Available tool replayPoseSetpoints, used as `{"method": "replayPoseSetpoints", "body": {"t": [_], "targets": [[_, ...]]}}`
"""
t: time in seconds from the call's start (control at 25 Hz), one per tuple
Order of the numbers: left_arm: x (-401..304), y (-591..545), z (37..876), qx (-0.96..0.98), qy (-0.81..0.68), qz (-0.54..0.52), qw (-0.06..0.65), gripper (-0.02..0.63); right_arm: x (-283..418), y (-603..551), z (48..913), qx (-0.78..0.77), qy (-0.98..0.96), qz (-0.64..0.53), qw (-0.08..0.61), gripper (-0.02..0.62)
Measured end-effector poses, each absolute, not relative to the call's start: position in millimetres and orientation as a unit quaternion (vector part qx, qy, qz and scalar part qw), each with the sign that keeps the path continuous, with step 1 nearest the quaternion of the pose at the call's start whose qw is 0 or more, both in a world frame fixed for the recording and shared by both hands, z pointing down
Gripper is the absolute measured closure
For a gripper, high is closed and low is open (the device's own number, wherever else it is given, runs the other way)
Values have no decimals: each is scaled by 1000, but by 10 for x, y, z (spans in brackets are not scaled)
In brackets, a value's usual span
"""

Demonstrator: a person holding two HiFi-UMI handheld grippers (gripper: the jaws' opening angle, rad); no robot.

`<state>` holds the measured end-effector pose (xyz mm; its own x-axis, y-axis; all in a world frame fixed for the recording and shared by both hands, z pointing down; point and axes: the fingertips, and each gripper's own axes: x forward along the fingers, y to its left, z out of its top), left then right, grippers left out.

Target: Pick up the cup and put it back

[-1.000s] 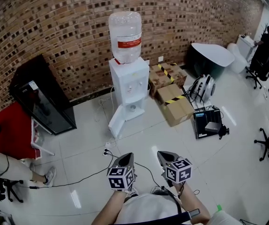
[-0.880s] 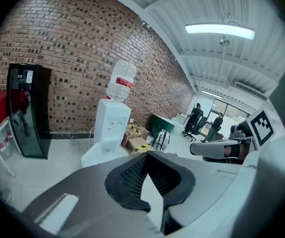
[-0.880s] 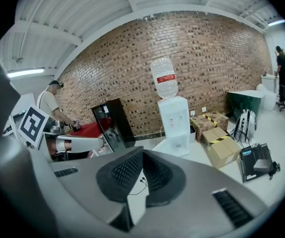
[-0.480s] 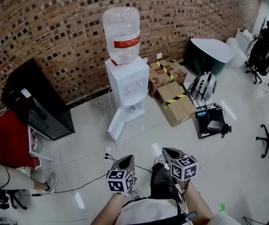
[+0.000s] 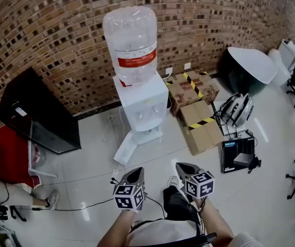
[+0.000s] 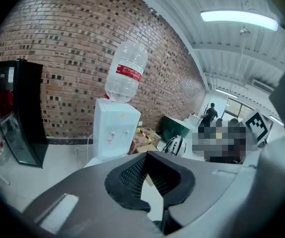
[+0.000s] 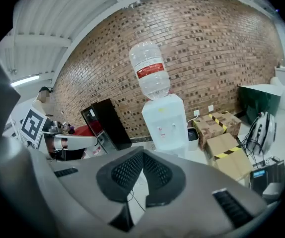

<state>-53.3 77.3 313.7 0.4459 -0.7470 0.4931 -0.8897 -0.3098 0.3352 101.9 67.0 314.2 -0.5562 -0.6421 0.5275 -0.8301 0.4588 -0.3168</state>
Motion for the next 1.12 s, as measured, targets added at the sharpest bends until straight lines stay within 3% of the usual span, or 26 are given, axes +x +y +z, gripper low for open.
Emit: {"method": "replayPoseSetpoints", "body": {"t": [0.32, 0.64, 1.12], "targets": [[-206, -214, 3166, 775, -548, 137, 283, 606, 1253, -457, 3228, 388, -860, 275, 186, 584], [-243, -685, 3431, 773, -548, 130, 292, 606, 1015, -899, 3518, 371, -862, 272, 211, 584], [-416, -1238, 4876, 797, -511, 154, 282, 606, 664, -1571, 4907, 373, -867, 233, 235, 584]]}}
